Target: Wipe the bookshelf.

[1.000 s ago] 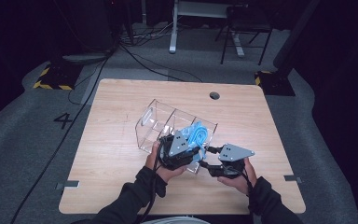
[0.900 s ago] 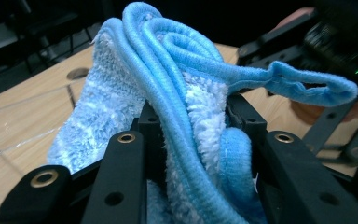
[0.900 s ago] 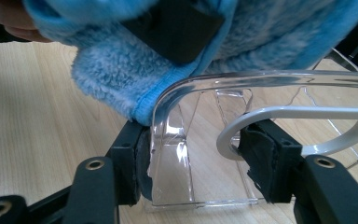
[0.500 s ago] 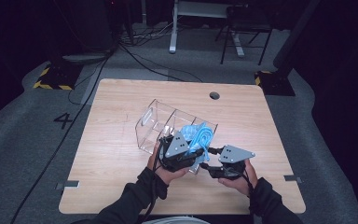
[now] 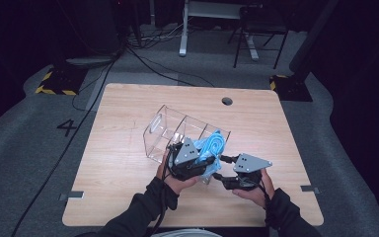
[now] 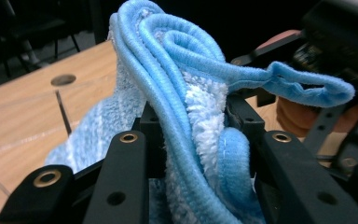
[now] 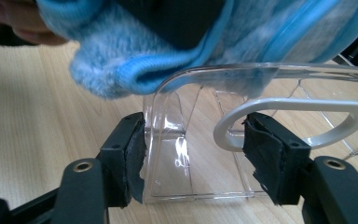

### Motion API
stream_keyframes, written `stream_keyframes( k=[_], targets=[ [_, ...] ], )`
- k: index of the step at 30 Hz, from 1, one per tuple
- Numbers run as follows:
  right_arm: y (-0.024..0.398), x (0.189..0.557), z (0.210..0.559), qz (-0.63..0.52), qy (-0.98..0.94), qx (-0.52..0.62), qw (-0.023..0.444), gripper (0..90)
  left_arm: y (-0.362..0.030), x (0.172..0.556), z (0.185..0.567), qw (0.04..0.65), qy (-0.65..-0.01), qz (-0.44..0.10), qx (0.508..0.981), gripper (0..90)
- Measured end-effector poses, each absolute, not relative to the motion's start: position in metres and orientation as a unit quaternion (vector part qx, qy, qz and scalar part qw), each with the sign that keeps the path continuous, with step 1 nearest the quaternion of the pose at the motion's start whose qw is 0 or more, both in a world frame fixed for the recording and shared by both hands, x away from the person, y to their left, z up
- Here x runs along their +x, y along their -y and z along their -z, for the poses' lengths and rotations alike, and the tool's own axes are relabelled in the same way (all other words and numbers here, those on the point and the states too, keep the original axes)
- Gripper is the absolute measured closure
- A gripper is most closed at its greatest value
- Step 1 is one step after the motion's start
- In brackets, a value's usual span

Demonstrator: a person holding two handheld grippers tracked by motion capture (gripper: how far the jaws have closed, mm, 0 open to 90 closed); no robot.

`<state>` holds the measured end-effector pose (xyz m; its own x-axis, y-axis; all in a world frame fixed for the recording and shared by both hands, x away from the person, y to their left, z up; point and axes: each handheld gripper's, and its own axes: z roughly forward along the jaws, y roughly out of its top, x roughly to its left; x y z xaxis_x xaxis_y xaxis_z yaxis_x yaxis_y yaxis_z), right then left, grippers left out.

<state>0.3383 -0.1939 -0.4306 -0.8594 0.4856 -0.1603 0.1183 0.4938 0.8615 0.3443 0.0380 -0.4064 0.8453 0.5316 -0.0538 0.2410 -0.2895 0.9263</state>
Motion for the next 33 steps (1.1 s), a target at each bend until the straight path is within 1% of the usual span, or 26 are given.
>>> stream_keyframes(
  k=[3, 9, 13, 24, 30, 33],
  targets=[
    [0.195, 0.339, 0.431, -0.472, -0.841, 0.181, 0.195, 38.8, -0.036, 0.347, 0.416, 0.528, -0.246, -0.132, 0.802, 66.2],
    [0.194, 0.338, 0.432, -0.464, -0.846, 0.175, 0.197, 38.5, -0.033, 0.343, 0.425, 0.492, -0.232, -0.156, 0.825, 66.8],
    [0.193, 0.337, 0.433, -0.461, -0.848, 0.17, 0.199, 38.8, -0.03, 0.341, 0.436, 0.463, -0.222, -0.169, 0.841, 67.2],
    [0.2, 0.342, 0.429, -0.484, -0.839, 0.169, 0.183, 40.7, -0.027, 0.338, 0.45, 0.442, -0.207, -0.186, 0.853, 67.4],
    [0.194, 0.342, 0.429, -0.478, -0.842, 0.165, 0.186, 40.8, -0.026, 0.338, 0.453, 0.432, -0.201, -0.194, 0.858, 67.6],
    [0.192, 0.341, 0.431, -0.474, -0.845, 0.164, 0.187, 41.0, -0.023, 0.337, 0.456, 0.415, -0.198, -0.199, 0.865, 67.7]
  ],
)
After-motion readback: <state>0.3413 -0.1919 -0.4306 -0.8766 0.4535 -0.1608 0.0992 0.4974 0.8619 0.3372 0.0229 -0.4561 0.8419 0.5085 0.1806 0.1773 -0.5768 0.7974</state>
